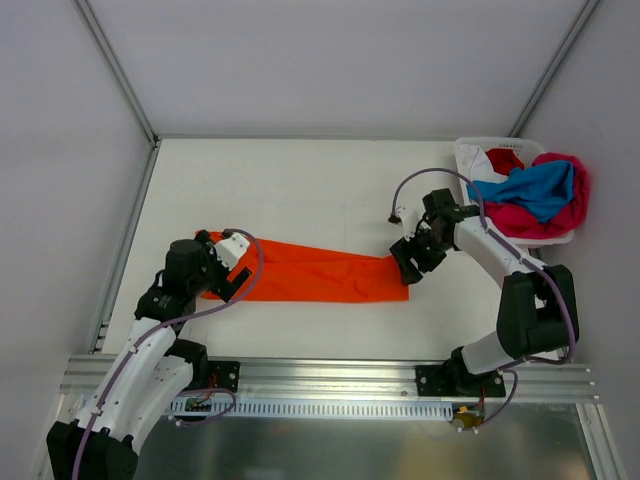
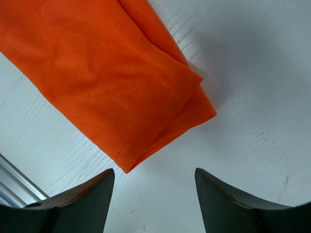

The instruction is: Fold and stack the t-shirts

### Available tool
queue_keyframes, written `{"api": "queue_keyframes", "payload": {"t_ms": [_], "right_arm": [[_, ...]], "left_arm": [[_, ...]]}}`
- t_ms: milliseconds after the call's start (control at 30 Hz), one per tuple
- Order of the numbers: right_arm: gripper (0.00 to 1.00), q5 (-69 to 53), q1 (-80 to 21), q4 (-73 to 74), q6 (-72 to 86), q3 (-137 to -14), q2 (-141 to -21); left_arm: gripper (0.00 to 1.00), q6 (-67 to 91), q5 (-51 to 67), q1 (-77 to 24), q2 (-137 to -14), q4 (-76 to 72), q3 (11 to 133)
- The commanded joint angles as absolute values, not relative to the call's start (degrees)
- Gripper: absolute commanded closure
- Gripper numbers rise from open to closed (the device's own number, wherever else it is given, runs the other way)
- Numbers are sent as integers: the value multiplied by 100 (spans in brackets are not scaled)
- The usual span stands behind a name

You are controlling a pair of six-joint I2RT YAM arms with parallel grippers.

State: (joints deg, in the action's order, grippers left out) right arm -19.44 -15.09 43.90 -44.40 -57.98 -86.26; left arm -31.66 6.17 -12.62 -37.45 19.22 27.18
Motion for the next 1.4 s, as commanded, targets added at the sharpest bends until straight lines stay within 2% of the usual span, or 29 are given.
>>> {"api": "queue_keyframes", "payload": {"t_ms": [0, 233, 600, 867, 1133, 1267, 1367], "right_arm": [[29, -2320, -1354, 4333, -4526, -5643, -8315], [30, -2961, -1151, 3491, -4615, -5222, -8033], [33, -2312, -1195, 1786, -4210, -5282, -8472], [35, -2047, -1573, 1731, -4228, -5774, -9306], [34, -2066, -1766, 1872, -4149, -6003, -9483], [48, -2048, -1775, 1960, -4201, -6003, -9501], [52, -2022, -1775, 2056, -4271, -5977, -9475]], "left_arm": [[1, -3023, 563, -1169, -3577, 1802, 2654], [1, -3015, 606, -1116, -3691, 1793, 2654], [1, -3006, 615, -1037, -3612, 1802, 2628], [1, -3006, 615, -1011, -3604, 1793, 2619], [1, -3015, 624, -976, -3595, 1793, 2610], [1, -3015, 624, -976, -3586, 1793, 2610], [1, -3015, 633, -975, -3568, 1793, 2602]]}}
